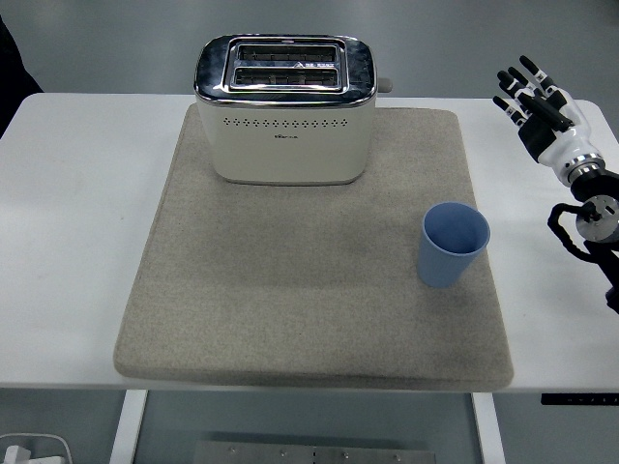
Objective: Put the water cup in front of the bread machine
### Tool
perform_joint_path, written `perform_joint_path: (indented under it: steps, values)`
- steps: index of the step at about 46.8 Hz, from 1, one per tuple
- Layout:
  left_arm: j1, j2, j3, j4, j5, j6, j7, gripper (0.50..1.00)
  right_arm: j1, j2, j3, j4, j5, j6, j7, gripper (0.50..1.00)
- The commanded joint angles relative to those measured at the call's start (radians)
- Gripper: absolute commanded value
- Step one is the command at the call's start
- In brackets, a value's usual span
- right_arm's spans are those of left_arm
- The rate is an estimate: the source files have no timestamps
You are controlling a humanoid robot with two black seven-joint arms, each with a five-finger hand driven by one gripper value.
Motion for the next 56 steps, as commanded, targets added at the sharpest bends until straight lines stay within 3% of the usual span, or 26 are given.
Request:
perform_joint_path:
  steps: [1, 15, 28, 35, 42, 56]
  values:
    - [0.000, 0.000, 0.000, 0.000, 0.000, 0.000, 0.000, 1.000, -0.009, -0.018, 0.001, 0.006, 0.001, 0.029, 0.000, 0.928]
    - [0.000, 0.000, 0.000, 0.000, 0.000, 0.000, 0.000, 1.000, -0.032, -0.105, 0.001, 0.035, -0.001, 0.134, 0.009, 0.928]
    - [0.000, 0.000, 0.000, 0.000, 0.000, 0.000, 0.000, 1.000, -0.110, -0.209, 0.001, 0.098, -0.031, 0.249, 0.025, 0.928]
    - [0.000, 0.000, 0.000, 0.000, 0.000, 0.000, 0.000, 1.000, -0.158, -0.254, 0.001, 0.173, -0.134, 0.276, 0.092, 0.928]
    - [0.000, 0.000, 0.000, 0.000, 0.000, 0.000, 0.000, 1.000, -0.206, -0.280, 0.001, 0.233, -0.252, 0.276, 0.141, 0.928]
    - [0.000, 0.000, 0.000, 0.000, 0.000, 0.000, 0.000, 1.000, -0.299, -0.341, 0.001, 0.317, -0.485, 0.268, 0.288, 0.928]
